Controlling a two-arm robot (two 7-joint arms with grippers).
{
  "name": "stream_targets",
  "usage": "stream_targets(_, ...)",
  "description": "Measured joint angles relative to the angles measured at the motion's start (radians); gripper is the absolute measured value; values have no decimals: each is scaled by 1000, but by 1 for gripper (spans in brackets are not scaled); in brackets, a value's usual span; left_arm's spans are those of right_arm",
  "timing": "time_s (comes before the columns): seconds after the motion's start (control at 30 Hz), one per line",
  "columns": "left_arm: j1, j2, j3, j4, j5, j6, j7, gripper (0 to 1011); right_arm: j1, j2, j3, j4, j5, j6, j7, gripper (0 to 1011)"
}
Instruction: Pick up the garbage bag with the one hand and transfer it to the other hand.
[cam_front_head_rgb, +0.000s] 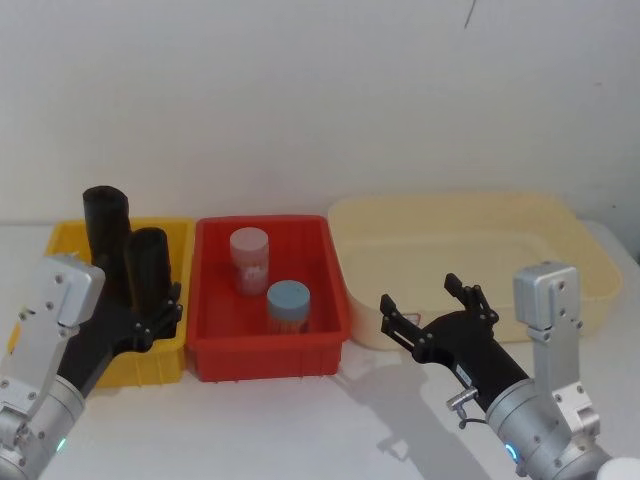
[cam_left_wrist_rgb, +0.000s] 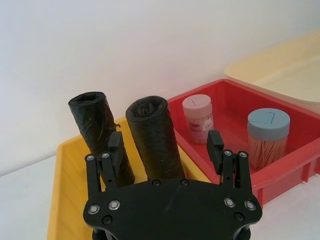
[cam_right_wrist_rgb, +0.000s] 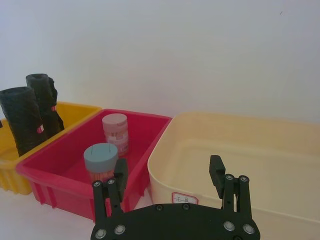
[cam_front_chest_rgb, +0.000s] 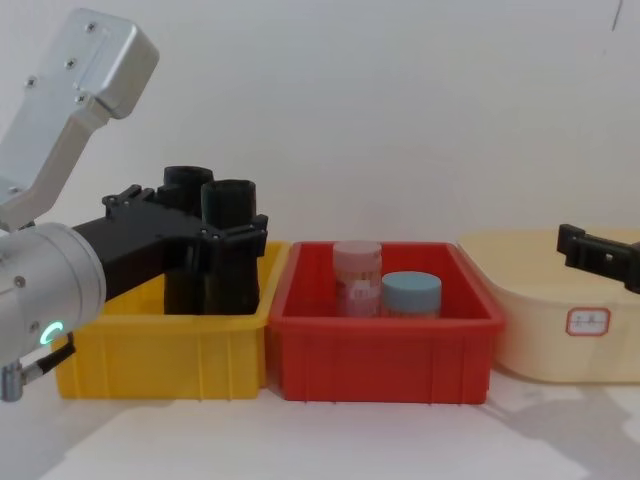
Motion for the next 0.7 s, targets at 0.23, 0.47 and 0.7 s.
stream_targets(0.23, 0, 0, 0, 0, 0, 0, 0, 1000, 0, 0, 0, 0, 0, 0, 0, 1001)
stream_targets(0.47, 0, 0, 0, 0, 0, 0, 0, 1000, 0, 0, 0, 0, 0, 0, 0, 1001)
stream_targets(0.7, 0, -1, 0, 0, 0, -1, 0, 1000, 0, 0, 0, 0, 0, 0, 0, 1001)
